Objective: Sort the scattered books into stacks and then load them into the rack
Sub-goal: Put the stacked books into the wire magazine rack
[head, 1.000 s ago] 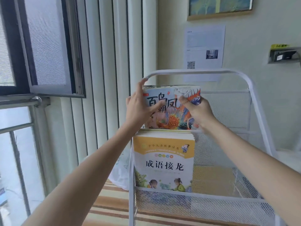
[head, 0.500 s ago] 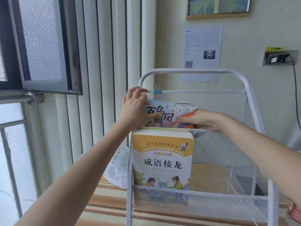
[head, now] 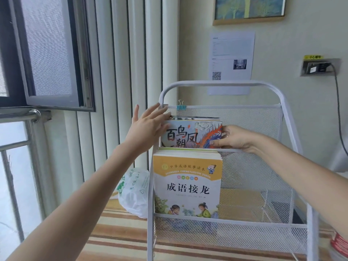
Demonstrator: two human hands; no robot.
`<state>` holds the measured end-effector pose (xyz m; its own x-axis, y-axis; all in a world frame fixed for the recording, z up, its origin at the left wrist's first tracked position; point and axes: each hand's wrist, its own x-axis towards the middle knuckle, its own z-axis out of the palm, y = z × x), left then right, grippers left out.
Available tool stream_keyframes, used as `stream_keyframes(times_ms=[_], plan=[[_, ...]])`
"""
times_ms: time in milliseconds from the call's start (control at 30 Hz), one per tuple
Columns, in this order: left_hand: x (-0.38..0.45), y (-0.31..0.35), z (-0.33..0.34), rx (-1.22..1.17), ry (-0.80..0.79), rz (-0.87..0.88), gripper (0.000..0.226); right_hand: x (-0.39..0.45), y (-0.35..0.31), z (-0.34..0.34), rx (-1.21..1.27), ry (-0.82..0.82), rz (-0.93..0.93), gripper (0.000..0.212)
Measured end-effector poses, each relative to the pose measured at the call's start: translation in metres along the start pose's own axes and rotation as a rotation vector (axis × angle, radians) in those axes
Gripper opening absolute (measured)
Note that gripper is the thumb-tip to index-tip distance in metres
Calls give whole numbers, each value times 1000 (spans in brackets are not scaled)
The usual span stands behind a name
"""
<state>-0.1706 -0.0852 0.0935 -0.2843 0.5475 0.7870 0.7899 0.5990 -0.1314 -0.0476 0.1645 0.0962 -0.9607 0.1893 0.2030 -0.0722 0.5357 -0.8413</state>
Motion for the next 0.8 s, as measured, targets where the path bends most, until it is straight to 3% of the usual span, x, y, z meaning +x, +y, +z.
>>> stream_keyframes(times_ms=[67,167,233,333,467,633,733,800], plan=[[0,1,2,2,7,1,48,-1,-4,0,-56,-22,39,26],[1,1,1,9,13,13,44,-8,-19,-3,-390,-30,87,28],[4,0,-2,58,-16,34,44,-12,-28,-9,-524,58,120,37],[3,-2,-1,130,-61,48,47,-13,-29,-10,-470,151,124,41],[0,1,6,87,-108,2,52,-14,-11,7,-757,279,34,45],[-4,7,5,-107,-84,-12,54,-31,-7,7,-816,485,-18,60],[-14,10,-2,-283,-88,-98,56,-52,-7,6,-715,667,-158,66],[-29,8,-10,-369,1,-174,56,-78,-9,10,-640,812,-270,66]])
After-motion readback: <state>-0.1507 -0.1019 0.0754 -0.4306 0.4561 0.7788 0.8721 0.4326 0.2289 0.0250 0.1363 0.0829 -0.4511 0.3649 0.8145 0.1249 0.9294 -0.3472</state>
